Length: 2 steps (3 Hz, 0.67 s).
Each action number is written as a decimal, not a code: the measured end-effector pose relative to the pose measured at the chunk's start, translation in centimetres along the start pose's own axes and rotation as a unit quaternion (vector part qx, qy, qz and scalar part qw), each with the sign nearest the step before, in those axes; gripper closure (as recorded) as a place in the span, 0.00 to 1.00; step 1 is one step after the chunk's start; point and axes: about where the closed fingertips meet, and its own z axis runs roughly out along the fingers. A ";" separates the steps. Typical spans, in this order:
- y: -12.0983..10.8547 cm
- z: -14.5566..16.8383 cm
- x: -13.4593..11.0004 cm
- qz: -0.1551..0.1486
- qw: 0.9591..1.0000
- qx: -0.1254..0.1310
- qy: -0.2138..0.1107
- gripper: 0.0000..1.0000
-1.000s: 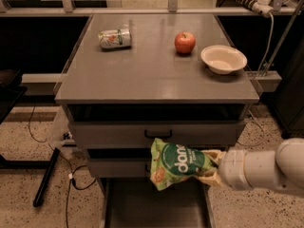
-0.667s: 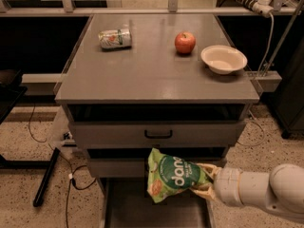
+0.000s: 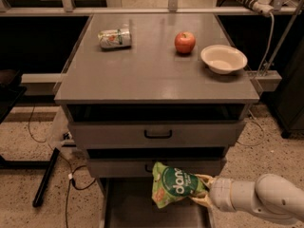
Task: Place green rice chip bag into bottom drawer
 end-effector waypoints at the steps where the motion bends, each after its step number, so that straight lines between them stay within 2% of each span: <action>1: 0.1 0.1 0.9 0.006 1.000 -0.001 0.004 1.00; 2: 0.1 0.1 0.9 0.006 1.000 -0.001 0.004 0.83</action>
Offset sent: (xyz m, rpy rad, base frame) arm -0.0019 -0.0057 -0.0090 -0.0024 0.0155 -0.0085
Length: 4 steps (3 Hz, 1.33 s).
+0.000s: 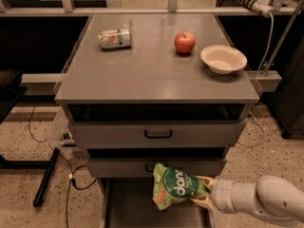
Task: Place green rice chip bag into bottom drawer
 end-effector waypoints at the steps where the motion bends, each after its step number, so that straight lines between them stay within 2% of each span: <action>1: 0.1 1.1 0.5 0.021 1.000 -0.020 0.000 0.93; 2: 0.1 1.2 0.6 0.021 1.000 -0.021 0.000 1.00; 3: -1.4 2.4 2.6 0.017 1.000 -0.015 0.001 1.00; 4: -3.0 4.2 5.8 -0.017 1.000 -0.009 -0.010 1.00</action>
Offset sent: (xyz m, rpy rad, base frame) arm 0.0075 0.0008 -0.0175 0.0019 0.0358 -0.0010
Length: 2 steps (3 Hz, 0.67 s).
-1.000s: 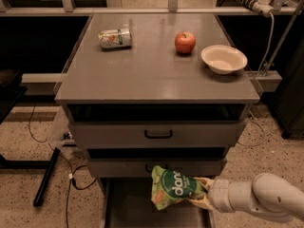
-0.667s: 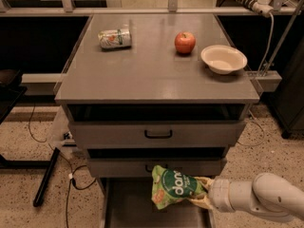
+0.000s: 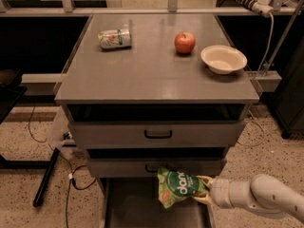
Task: Place green rice chip bag into bottom drawer
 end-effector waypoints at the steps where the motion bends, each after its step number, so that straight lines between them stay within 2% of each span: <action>1: -1.0 2.1 3.0 -0.051 0.998 -0.014 -0.014 1.00; 2: -1.5 3.0 4.8 -0.094 0.995 -0.034 -0.012 1.00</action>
Offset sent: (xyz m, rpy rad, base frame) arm 0.0246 -0.0194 -0.1068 -0.0371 -0.0800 0.2753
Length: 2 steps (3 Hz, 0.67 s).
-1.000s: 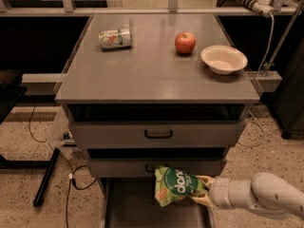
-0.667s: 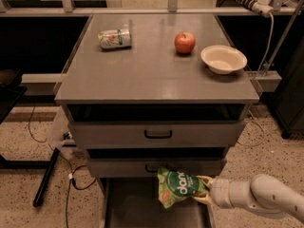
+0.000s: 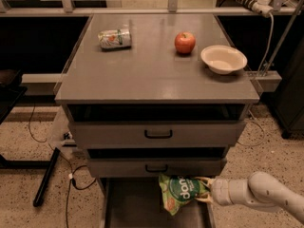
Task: Place green rice chip bag into bottom drawer
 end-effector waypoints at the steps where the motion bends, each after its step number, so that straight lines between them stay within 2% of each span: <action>1: -0.1 -0.2 -0.3 -0.003 1.000 0.000 0.002 1.00; 2: 1.0 2.6 1.5 0.027 0.999 -0.007 0.020 1.00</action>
Offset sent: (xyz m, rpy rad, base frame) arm -0.0051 0.0283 -0.0908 -0.0632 0.1661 -0.1062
